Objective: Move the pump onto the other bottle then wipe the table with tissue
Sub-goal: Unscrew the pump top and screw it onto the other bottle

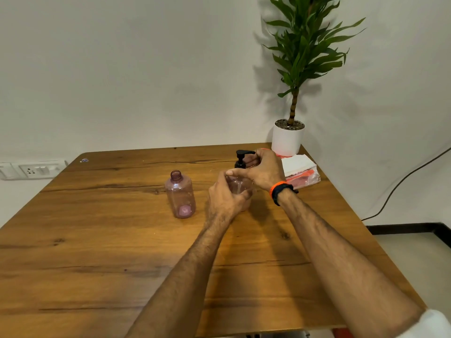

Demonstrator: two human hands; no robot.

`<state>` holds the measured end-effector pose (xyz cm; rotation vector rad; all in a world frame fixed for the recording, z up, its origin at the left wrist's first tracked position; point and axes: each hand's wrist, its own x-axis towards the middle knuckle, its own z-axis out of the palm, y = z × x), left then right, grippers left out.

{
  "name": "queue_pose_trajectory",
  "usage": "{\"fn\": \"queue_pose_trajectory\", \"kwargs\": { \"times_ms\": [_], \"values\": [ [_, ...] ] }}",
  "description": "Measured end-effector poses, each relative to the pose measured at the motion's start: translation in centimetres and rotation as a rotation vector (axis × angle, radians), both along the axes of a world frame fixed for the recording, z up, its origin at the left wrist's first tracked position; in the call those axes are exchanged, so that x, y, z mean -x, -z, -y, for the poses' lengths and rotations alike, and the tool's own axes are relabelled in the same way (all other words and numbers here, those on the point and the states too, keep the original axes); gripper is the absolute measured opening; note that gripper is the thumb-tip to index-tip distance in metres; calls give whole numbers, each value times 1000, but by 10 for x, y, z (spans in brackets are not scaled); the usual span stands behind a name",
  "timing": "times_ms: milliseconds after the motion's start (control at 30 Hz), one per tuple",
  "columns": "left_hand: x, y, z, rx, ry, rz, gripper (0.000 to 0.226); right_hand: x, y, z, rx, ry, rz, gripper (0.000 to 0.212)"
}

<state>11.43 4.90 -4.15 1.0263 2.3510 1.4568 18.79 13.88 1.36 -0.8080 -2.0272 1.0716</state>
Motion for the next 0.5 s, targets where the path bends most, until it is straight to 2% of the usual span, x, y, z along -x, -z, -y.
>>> {"fn": "queue_pose_trajectory", "kwargs": {
  "times_ms": [200,333,500],
  "values": [
    [0,0,0,7,10,1,67,-5,6,-11,62,-143,44,39],
    [0,0,0,9,2,-9,65,-5,1,-7,51,-90,-4,31],
    [0,1,-1,17,-5,-1,68,-1,3,0,0,-23,-4,43]
  ]
}}
